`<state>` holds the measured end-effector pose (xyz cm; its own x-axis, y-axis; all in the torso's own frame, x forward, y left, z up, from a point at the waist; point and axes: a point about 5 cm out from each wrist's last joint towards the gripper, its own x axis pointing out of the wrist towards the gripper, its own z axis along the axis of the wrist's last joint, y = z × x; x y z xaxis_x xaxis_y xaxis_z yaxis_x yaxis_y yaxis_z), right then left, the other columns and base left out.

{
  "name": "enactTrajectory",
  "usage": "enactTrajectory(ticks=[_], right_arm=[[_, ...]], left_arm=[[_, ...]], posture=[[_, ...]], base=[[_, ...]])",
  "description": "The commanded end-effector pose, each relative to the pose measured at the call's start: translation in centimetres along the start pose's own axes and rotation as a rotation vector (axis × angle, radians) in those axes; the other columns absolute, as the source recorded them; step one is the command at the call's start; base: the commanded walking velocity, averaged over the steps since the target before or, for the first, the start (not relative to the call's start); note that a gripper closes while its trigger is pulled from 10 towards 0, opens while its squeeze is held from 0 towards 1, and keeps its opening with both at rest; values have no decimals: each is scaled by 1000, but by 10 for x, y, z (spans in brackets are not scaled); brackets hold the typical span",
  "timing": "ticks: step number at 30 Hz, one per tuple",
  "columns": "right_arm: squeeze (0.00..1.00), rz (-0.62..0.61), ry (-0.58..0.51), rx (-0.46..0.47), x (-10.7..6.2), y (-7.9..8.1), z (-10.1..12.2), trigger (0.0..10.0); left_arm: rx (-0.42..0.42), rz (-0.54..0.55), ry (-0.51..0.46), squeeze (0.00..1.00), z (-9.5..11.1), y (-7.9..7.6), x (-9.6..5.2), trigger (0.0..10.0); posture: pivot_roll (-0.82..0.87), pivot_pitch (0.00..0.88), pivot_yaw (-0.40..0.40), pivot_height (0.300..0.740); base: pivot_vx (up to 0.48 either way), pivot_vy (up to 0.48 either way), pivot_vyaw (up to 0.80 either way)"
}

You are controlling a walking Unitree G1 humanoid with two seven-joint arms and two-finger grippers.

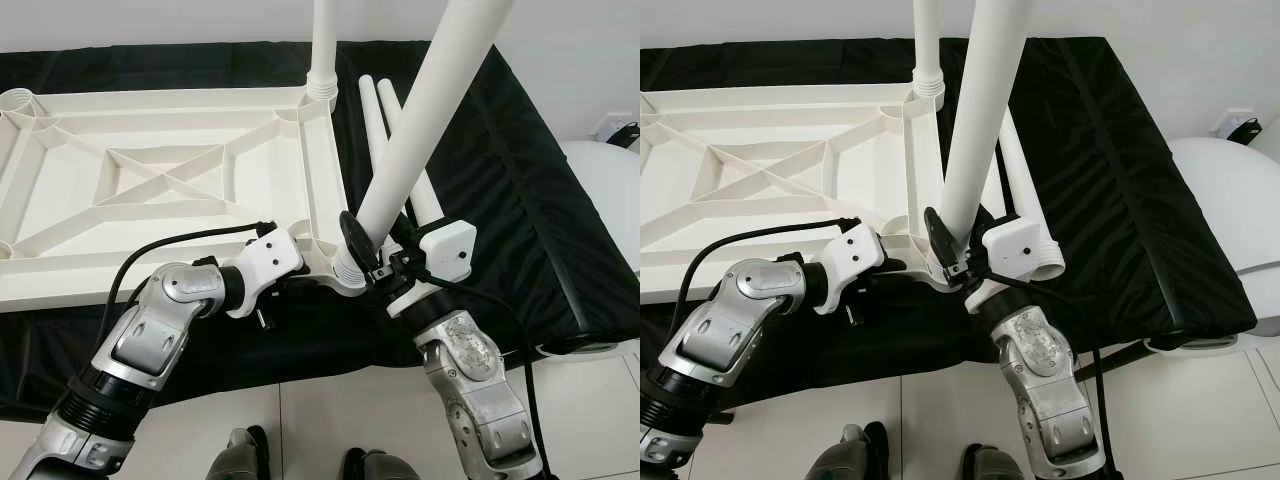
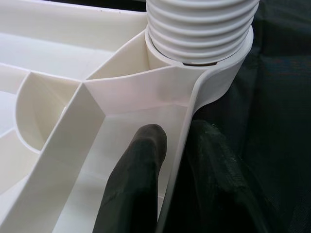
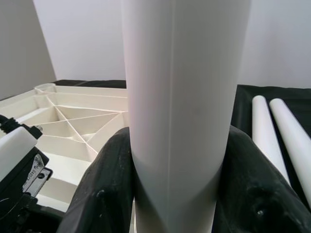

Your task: Building children table

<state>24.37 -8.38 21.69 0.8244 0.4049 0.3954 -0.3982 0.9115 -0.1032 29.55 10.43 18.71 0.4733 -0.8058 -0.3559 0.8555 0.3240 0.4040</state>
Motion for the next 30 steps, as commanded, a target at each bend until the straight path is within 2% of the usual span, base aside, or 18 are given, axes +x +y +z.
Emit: enactTrajectory(ticks=[1,8,22,30], right_arm=[[0,-30,141,-10,-7,3,-25,10000],[0,-105,163,-46,-7,1,-26,10000],[0,-181,161,-50,-5,-3,-26,10000],[0,-195,90,-60,3,-6,-9,10000]], left_arm=[[29,-26,-41,0,11,-2,2,10000],[30,-21,-41,0,12,-2,1,10000],[27,-24,-40,0,11,-3,1,10000],[28,-29,-43,0,11,-4,2,10000]], posture=[[-22,266,-9,740],[-22,268,-14,740],[-20,266,-15,740],[-26,259,-16,740]], base=[[0,0,0],[0,0,0],[0,0,0],[0,0,0]])
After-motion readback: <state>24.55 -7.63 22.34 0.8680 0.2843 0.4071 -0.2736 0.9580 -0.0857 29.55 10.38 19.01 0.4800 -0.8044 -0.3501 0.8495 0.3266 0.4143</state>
